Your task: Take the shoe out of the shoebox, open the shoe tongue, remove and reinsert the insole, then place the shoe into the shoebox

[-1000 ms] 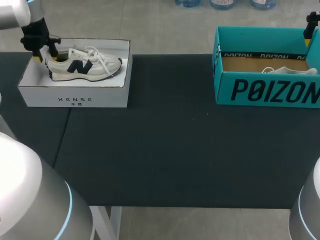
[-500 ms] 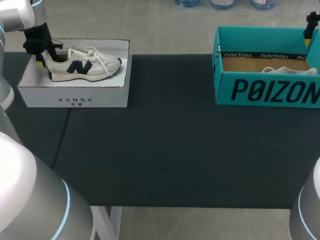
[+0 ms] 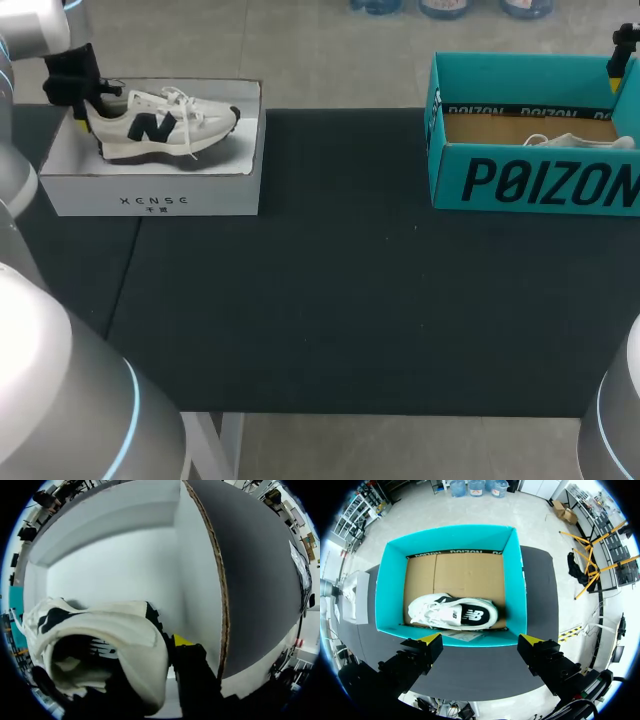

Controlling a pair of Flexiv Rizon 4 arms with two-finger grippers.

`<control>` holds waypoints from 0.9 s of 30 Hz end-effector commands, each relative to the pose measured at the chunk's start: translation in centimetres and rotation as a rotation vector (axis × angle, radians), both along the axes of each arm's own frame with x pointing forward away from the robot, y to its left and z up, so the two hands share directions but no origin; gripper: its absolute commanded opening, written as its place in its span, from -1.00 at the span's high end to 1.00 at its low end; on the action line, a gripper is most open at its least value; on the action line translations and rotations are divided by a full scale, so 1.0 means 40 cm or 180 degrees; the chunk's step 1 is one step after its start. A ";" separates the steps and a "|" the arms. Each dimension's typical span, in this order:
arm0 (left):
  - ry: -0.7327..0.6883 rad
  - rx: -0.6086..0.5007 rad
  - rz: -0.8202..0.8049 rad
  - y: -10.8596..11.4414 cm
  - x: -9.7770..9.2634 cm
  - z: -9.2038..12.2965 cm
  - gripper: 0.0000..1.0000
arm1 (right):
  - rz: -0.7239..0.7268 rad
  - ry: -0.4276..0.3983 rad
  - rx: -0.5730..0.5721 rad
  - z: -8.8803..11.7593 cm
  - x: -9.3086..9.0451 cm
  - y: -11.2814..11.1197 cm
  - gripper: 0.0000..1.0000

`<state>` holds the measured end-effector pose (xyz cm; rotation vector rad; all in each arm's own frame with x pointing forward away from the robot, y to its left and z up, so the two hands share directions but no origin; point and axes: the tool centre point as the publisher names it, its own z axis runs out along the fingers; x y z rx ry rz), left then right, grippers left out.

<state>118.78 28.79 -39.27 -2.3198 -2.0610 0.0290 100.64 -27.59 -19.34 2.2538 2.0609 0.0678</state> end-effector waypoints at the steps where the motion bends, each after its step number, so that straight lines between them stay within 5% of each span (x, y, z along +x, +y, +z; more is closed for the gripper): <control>1: -0.0008 -0.0010 -0.0023 -0.004 -0.005 0.079 1.00 | -0.0001 -0.0009 0.0002 0.000 -0.003 0.000 -1.00; 12: -0.0357 -0.0001 0.0185 -0.075 -0.109 0.321 1.00 | -0.0001 -0.0009 0.0002 0.000 -0.003 0.000 -1.00; 27: -0.0758 0.0323 0.0237 -0.211 -0.321 0.447 1.00 | -0.0001 -0.0009 0.0002 0.000 -0.003 0.000 -1.00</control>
